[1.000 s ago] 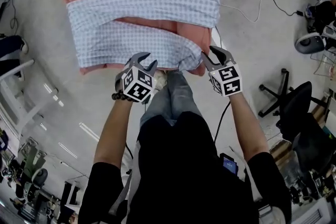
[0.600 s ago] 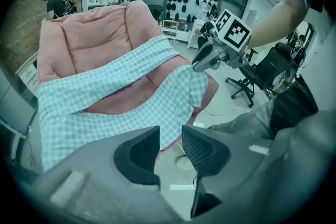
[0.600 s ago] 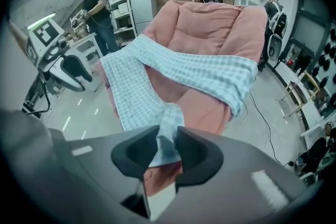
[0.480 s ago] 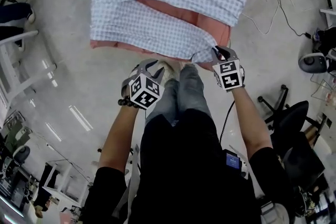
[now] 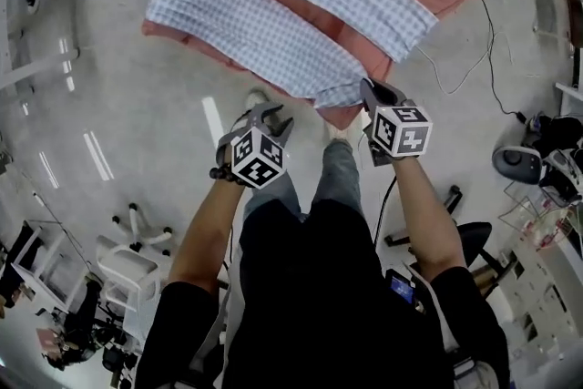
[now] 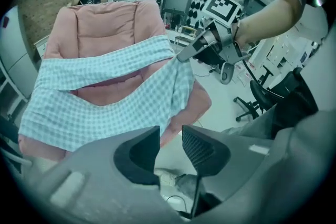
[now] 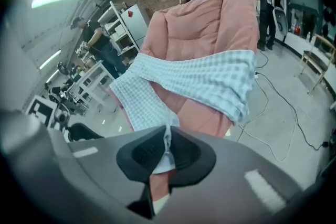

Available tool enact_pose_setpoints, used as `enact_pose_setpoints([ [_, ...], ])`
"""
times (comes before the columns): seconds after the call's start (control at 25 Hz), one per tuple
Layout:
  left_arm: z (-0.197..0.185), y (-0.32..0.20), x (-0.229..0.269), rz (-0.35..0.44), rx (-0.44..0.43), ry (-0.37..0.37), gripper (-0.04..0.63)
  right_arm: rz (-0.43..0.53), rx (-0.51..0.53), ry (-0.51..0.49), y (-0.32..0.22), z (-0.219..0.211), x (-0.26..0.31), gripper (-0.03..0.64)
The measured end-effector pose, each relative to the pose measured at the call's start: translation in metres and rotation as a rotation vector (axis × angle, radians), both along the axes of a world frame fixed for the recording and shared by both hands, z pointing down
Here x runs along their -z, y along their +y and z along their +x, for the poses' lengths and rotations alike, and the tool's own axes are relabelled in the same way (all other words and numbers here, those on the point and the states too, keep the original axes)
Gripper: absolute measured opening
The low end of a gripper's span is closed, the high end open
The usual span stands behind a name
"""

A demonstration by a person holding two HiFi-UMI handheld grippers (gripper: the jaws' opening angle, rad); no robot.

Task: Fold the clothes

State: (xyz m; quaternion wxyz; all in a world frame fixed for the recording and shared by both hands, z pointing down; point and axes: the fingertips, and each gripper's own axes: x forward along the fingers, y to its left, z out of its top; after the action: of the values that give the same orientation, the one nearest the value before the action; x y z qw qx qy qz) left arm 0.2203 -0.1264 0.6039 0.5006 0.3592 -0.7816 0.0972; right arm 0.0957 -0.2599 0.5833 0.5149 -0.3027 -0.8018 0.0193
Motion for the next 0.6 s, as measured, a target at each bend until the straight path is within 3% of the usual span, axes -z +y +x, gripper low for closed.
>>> enact_pose_setpoints([
  [0.16, -0.002, -0.056, -0.014, 0.048, 0.096, -0.027, 0.149, -0.045, 0.092, 0.021, 0.001, -0.006, -0.002, 0.021],
  [0.28, -0.009, -0.085, -0.028, 0.09, 0.198, 0.001, 0.156, -0.07, 0.179, 0.028, -0.003, -0.008, -0.003, 0.021],
  [0.48, -0.018, -0.083, -0.041, 0.082, 0.409, 0.055, 0.172, -0.084, 0.295, 0.035, -0.009, -0.002, -0.005, 0.022],
  [0.6, -0.022, -0.073, -0.039, 0.043, 0.429, 0.029, 0.19, -0.075, 0.367, 0.025, -0.006, 0.003, -0.008, 0.022],
])
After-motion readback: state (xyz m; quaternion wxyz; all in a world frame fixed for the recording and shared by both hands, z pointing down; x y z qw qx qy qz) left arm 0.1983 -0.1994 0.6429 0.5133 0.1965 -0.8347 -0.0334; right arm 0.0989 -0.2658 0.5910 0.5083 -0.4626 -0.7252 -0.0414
